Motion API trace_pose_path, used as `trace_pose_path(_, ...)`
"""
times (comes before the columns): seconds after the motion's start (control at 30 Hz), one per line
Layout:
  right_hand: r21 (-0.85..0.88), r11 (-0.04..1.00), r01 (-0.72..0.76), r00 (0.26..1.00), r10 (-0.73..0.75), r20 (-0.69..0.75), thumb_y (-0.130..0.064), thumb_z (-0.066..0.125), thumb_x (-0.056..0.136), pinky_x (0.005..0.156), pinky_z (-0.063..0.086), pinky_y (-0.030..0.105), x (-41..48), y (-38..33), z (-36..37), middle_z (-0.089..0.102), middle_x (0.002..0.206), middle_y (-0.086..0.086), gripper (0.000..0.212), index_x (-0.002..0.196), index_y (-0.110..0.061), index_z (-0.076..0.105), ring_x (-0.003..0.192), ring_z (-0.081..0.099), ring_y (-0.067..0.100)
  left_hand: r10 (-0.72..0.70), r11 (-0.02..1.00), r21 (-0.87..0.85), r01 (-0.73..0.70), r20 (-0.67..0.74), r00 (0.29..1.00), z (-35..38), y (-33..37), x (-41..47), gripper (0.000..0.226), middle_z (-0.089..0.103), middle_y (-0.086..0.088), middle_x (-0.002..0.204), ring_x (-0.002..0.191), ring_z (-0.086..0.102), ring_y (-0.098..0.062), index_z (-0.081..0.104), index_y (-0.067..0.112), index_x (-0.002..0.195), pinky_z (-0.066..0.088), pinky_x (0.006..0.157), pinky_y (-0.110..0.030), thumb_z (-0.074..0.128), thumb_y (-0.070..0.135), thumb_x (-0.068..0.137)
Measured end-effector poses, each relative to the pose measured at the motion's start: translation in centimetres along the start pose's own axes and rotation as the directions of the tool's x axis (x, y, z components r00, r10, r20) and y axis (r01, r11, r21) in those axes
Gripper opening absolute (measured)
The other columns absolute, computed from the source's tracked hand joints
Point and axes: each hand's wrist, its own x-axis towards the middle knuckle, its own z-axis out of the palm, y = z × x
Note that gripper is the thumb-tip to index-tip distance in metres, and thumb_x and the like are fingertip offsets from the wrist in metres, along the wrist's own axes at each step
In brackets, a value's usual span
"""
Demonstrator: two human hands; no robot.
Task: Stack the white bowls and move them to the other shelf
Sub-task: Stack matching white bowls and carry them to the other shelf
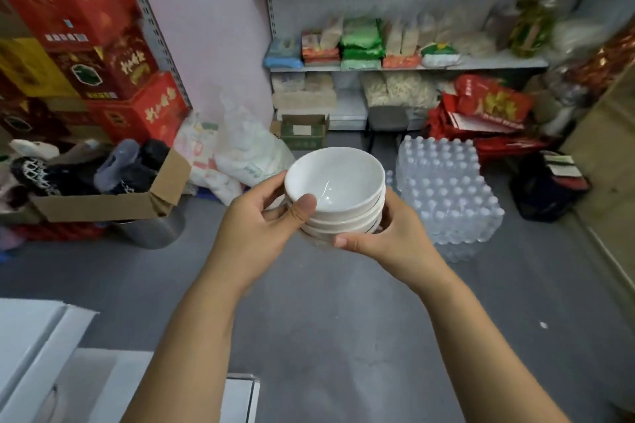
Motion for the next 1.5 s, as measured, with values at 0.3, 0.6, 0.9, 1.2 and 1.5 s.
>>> trace_pose_path(0.3, -0.031, 0.998, 0.047, 0.998, -0.049, -0.05, -0.016, 0.095, 0.063, 0.094, 0.054, 0.022, 4.0, -5.6, -6.1, 0.072, 0.125, -0.007, 0.081, 0.136, -0.02, 0.059, 0.117, 0.067, 0.008, 0.036, 0.999, 0.006, -0.036, 0.025, 0.999, 3.4, 5.7, 5.7, 0.045, 0.072, 0.017, 0.122, 0.119, 0.066, -0.009, 0.07, 0.036, 0.123, 0.053, 0.104, -0.047, 0.079, 0.051, 0.082)
trace_pose_path(0.6, 0.001, 0.998, 0.068, 0.997, -0.068, -0.048, -0.023, 0.094, 0.058, 0.092, 0.056, 0.025, 14.9, -6.3, -4.6, 0.074, 0.12, -0.009, 0.079, 0.13, -0.023, 0.062, 0.113, 0.069, 0.006, 0.119, 0.991, 0.067, -0.12, 0.017, 0.993, -0.2, 7.3, 15.3, 0.049, 0.077, 0.013, 0.112, 0.098, 0.072, -0.006, 0.071, 0.028, 0.124, 0.053, 0.07, -0.014, 0.074, 0.046, 0.079)
trace_pose_path(0.9, 0.025, 0.991, 0.135, 0.987, -0.132, -0.09, -0.023, 0.095, 0.06, 0.098, 0.055, 0.03, 31.8, -8.3, -1.0, 0.073, 0.123, -0.01, 0.082, 0.134, -0.024, 0.06, 0.116, 0.068, 0.007, 0.162, 0.984, 0.075, -0.164, 0.033, 0.986, -7.1, 8.5, 31.7, 0.047, 0.074, 0.013, 0.121, 0.115, 0.068, -0.006, 0.068, 0.026, 0.131, 0.055, 0.1, -0.038, 0.074, 0.039, 0.086)
trace_pose_path(1.2, 0.037, 0.99, 0.139, 0.988, -0.136, -0.071, -0.025, 0.094, 0.06, 0.101, 0.055, 0.033, 46.5, -7.5, -1.0, 0.072, 0.126, -0.01, 0.084, 0.136, -0.027, 0.058, 0.118, 0.067, 0.007, 0.169, 0.983, 0.068, -0.17, 0.019, 0.985, -9.6, 7.4, 45.7, 0.048, 0.073, 0.015, 0.121, 0.113, 0.068, -0.003, 0.067, 0.027, 0.132, 0.058, 0.094, -0.032, 0.073, 0.039, 0.085)
trace_pose_path(1.5, 0.021, 0.986, 0.163, 0.987, -0.163, 0.002, -0.016, 0.096, 0.062, 0.095, 0.055, 0.025, 64.1, -6.0, -4.7, 0.073, 0.123, -0.009, 0.08, 0.133, -0.024, 0.06, 0.115, 0.068, 0.006, 0.163, 0.987, 0.019, -0.162, -0.047, 0.986, -9.1, 6.3, 61.8, 0.058, 0.073, 0.014, 0.122, 0.109, 0.071, -0.007, 0.068, 0.025, 0.13, 0.059, 0.091, -0.027, 0.078, 0.038, 0.075)
